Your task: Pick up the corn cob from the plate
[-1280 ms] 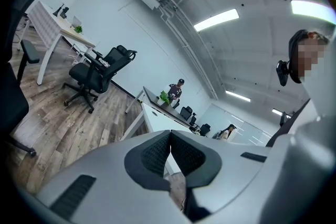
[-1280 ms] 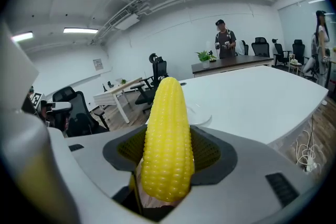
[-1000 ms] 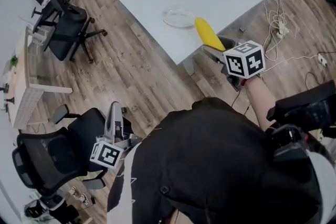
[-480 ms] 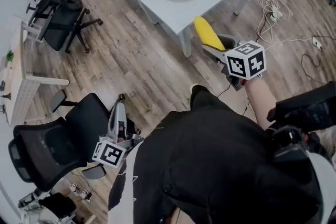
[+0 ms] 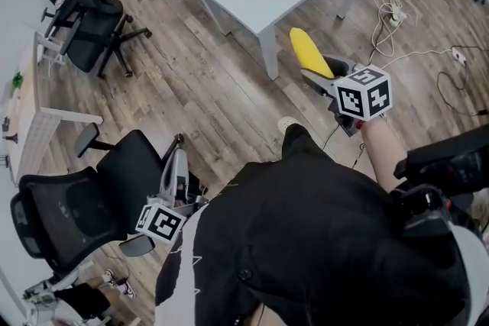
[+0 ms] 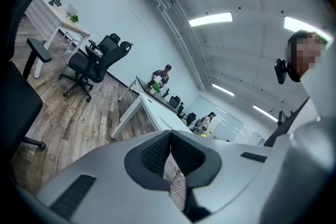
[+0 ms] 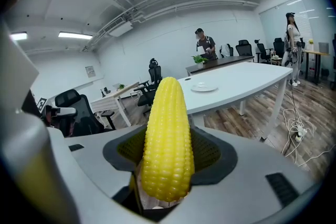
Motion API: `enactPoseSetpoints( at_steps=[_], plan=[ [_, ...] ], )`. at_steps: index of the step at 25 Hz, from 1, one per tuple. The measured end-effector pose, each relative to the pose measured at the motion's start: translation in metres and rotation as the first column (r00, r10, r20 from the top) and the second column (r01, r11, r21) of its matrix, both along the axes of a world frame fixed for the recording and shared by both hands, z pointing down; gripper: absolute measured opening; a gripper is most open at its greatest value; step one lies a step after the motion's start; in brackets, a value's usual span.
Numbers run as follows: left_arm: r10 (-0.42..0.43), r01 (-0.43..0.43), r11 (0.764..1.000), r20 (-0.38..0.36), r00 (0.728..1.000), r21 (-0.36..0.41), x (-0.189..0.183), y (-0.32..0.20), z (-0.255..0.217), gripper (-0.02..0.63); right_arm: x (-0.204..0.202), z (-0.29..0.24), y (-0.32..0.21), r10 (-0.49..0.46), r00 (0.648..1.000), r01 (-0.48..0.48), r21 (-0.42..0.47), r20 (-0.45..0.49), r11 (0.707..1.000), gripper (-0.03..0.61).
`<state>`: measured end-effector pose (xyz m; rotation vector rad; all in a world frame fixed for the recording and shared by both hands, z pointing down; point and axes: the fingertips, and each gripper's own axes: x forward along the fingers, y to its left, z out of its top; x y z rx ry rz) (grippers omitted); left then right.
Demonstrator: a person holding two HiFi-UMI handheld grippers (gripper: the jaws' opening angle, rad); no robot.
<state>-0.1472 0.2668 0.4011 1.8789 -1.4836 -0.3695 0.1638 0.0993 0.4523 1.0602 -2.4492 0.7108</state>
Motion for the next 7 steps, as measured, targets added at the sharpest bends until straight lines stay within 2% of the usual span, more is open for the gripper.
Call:
enactPoseSetpoints(
  at_steps=[7],
  plan=[
    [0.017,-0.017,0.999,0.012,1.0,0.028,0.0,0.017,-0.008,0.014,0.002,-0.008,0.019,0.006,1.0,-0.006,0.03,-0.015,1.0,0.253]
  ],
)
